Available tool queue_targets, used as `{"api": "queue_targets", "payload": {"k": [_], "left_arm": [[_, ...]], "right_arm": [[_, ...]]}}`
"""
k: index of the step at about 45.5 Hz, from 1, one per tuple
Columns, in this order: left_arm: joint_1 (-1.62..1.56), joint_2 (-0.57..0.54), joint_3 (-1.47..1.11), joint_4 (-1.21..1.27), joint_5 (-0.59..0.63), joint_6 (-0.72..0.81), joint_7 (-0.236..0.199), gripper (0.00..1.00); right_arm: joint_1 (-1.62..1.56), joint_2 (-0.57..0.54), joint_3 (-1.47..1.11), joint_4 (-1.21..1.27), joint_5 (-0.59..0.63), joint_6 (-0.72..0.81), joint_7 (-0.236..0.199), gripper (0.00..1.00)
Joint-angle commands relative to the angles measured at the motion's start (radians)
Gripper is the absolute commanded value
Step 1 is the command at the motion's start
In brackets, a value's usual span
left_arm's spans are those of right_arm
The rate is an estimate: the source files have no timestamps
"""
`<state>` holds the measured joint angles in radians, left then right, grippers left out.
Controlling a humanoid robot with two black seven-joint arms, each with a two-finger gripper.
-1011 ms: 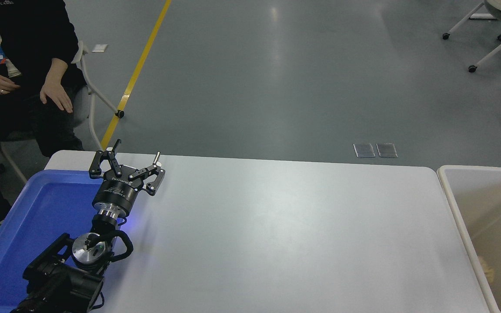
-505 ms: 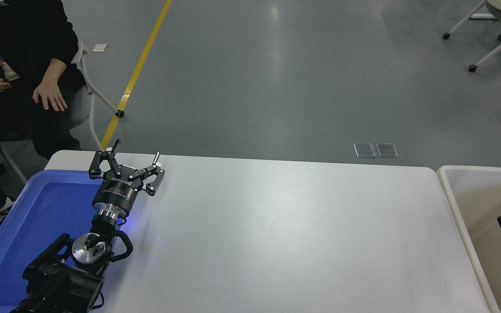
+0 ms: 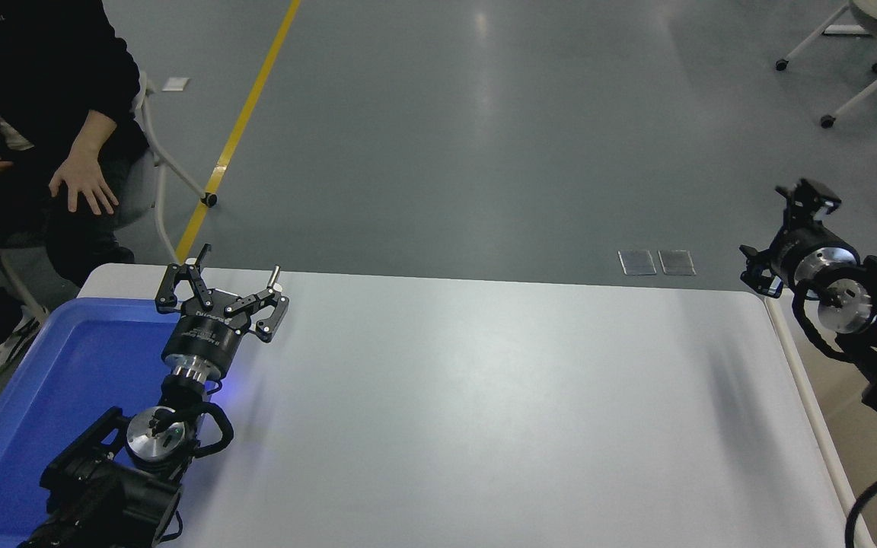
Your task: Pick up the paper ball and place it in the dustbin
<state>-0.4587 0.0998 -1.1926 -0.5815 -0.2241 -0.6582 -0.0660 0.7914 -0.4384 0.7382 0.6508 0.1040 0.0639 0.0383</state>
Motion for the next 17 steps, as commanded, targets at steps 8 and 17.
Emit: {"api": "queue_targets", "payload": {"k": [8,17], "left_arm": [[0.000,0.000,0.001,0.000,0.000,0.000,0.000,0.99],[0.000,0.000,0.001,0.000,0.000,-0.001,0.000,0.99]], "right_arm": [[-0.139,0.159,0.217,0.058,0.074,0.163,0.015,1.00],[-0.185,0.187,0.242,0.053,0.074,0.175,0.031,1.00]]}}
